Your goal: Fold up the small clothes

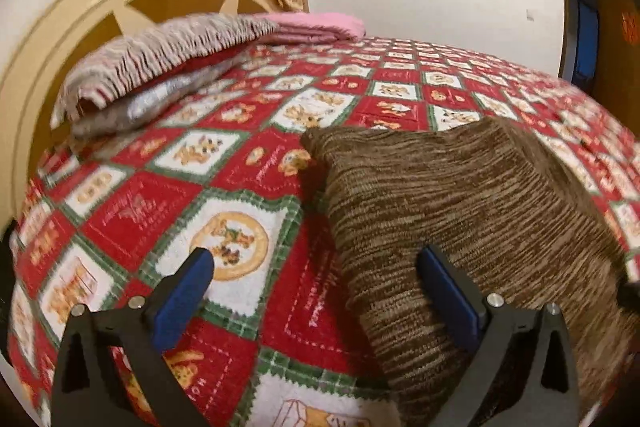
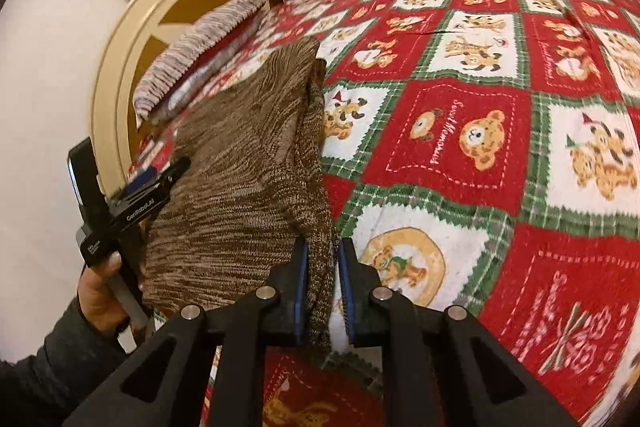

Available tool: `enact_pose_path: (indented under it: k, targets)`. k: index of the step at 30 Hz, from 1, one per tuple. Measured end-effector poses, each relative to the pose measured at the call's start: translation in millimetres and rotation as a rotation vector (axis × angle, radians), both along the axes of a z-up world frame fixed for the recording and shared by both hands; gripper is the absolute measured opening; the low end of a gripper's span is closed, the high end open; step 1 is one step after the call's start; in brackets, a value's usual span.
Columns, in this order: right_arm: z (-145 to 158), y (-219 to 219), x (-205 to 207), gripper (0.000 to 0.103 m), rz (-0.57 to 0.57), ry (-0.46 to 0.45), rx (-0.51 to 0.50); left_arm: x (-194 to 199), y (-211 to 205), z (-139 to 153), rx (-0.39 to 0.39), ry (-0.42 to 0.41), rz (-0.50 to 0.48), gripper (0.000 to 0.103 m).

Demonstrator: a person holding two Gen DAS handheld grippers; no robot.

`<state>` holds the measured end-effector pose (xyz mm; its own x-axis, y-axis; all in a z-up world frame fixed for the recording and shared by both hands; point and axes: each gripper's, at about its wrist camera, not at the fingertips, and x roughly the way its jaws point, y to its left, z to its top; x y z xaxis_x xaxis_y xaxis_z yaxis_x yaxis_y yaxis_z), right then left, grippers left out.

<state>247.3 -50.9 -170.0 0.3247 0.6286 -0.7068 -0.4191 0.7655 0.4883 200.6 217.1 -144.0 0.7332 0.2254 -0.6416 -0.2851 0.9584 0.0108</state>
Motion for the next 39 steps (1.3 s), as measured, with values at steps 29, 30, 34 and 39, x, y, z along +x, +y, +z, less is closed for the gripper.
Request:
enact_pose_path:
  k: [29, 30, 34, 39]
  targets:
    - [147, 55, -117, 0.057, -0.167, -0.471, -0.148, -67, -2, 96, -0.066, -0.222, -0.041, 0.103]
    - [148, 55, -119, 0.057, -0.168, -0.475, -0.147, -68, -2, 96, -0.066, -0.225, -0.04, 0.103]
    - [147, 58, -124, 0.057, -0.16, -0.479, -0.15, -71, -3, 100, -0.068, -0.237, -0.038, 0.103]
    - [146, 57, -126, 0.057, -0.156, -0.477, -0.149, -72, -6, 101, -0.053, -0.24, -0.045, 0.103]
